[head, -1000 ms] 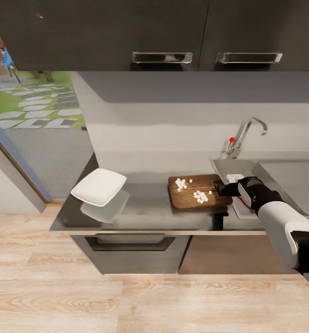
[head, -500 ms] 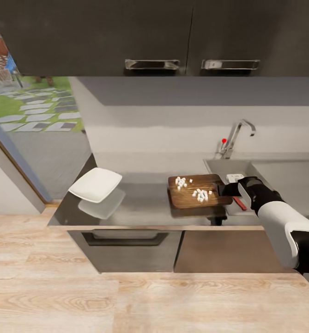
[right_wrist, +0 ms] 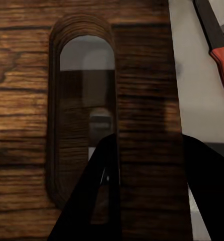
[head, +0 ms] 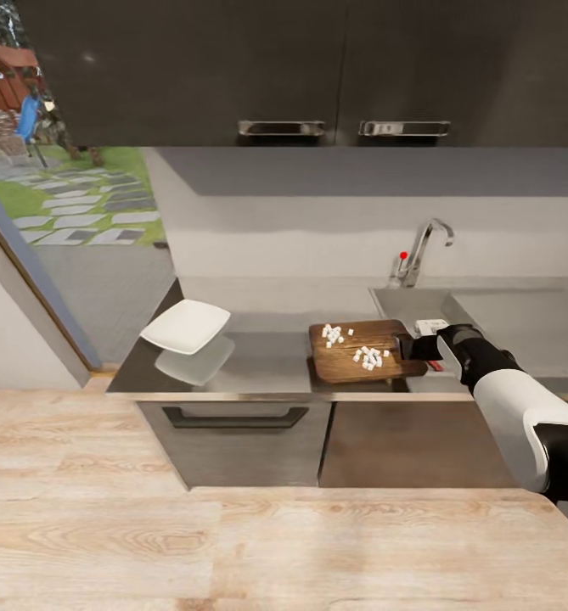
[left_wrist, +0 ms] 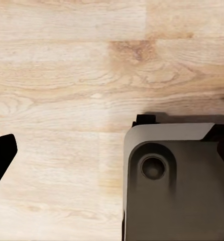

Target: In the kitchen, take the Vidalia onion out of the sink, dice it on the chopping board with the paring knife, put the diced onion into the bowl on the countertop, then place both the paring knife and the chopping board into the sink.

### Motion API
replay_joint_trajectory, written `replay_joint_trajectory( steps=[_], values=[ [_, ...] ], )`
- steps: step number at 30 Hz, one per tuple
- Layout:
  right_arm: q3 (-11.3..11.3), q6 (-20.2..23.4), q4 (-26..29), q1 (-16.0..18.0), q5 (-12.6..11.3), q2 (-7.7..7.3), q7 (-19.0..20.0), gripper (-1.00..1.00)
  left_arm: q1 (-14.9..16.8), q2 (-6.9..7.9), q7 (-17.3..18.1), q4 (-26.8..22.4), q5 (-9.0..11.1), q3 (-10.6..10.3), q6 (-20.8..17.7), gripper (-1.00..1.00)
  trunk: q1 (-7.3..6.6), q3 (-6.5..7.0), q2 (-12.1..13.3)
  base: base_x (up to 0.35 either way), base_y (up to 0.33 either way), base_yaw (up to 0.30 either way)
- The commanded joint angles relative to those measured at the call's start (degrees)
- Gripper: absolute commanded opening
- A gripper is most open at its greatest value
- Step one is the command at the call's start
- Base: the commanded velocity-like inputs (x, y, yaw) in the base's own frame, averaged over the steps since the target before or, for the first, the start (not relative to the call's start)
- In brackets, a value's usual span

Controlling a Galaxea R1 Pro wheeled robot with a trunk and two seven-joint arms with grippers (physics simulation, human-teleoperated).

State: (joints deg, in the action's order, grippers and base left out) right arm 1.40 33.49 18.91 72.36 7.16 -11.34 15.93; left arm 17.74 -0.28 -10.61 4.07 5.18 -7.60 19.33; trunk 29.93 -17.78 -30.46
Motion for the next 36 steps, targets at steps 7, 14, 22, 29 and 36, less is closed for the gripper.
replay_joint_trajectory(
  steps=[7,14,22,29,36],
  values=[
    [0.2,0.3,0.1,0.0,0.5,0.0,0.4,-1.0,0.1,0.05,0.0,0.2,0.5,-0.5,0.4,1.0,0.02,0.43,-0.1,0.011,0.236,0.0],
    [0.2,0.3,0.1,0.0,0.5,0.07,0.4,-1.0,0.1,0.02,0.0,0.2,0.5,-0.5,0.4,1.0,0.02,0.89,-0.1,0.009,0.115,0.0],
    [0.2,0.3,0.1,0.0,0.5,0.09,0.4,-1.0,0.1,0.02,0.0,0.2,0.6,-0.5,0.4,1.0,0.02,1.49,-0.1,0.0,0.004,0.0],
    [0.2,0.3,0.1,0.0,0.5,0.12,0.4,-1.0,0.1,0.02,0.0,0.2,0.6,-0.5,0.4,1.0,0.02,2.12,-0.1,0.0,0.0,0.0],
    [0.2,0.3,0.1,0.0,0.5,0.17,0.4,-1.0,0.1,0.02,0.0,0.2,0.5,-0.5,0.4,1.0,0.02,2.75,-0.1,0.0,0.0,0.0]
  ],
)
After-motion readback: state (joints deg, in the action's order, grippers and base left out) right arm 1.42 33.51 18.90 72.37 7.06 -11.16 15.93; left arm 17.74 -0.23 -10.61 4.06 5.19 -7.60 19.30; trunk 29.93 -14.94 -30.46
